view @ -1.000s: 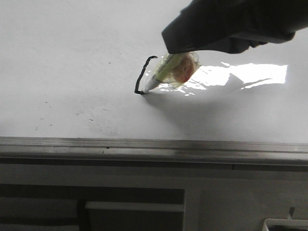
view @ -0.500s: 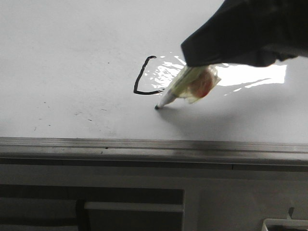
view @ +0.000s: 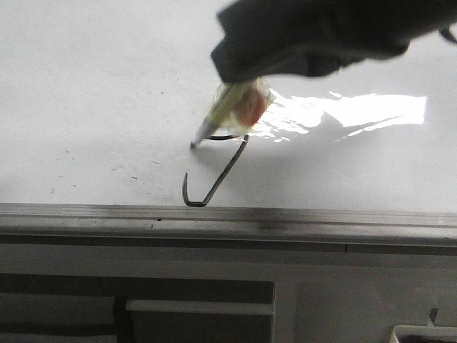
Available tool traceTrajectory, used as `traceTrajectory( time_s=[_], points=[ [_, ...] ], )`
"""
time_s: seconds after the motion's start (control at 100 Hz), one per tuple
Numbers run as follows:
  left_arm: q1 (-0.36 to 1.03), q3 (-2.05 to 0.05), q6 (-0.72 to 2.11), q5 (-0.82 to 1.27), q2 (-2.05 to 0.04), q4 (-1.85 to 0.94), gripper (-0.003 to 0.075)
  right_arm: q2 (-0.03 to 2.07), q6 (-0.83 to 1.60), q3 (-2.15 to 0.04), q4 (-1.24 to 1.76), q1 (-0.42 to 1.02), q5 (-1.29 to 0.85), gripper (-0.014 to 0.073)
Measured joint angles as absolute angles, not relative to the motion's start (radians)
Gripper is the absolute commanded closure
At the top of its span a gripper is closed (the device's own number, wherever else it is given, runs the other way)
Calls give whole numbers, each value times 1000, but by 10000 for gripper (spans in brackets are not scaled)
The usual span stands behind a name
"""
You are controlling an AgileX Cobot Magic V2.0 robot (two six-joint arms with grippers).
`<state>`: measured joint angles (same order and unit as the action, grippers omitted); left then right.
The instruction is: Write number 5 on whiteboard
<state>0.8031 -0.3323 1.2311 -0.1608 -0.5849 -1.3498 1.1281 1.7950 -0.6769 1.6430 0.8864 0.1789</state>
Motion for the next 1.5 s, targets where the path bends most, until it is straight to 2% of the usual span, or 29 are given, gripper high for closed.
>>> traceTrajectory(
  time_s=[0.24, 0.75, 1.5],
  points=[
    [803, -332, 1230, -161, -585, -1350, 741, 1100, 1830, -694, 1656, 885, 299, 658],
    [803, -332, 1230, -161, -585, -1350, 741, 1114, 1834, -694, 1656, 885, 243, 658],
    [803, -332, 1230, -161, -585, -1350, 741, 1151, 1831, -704, 1663, 894, 289, 658]
  ],
)
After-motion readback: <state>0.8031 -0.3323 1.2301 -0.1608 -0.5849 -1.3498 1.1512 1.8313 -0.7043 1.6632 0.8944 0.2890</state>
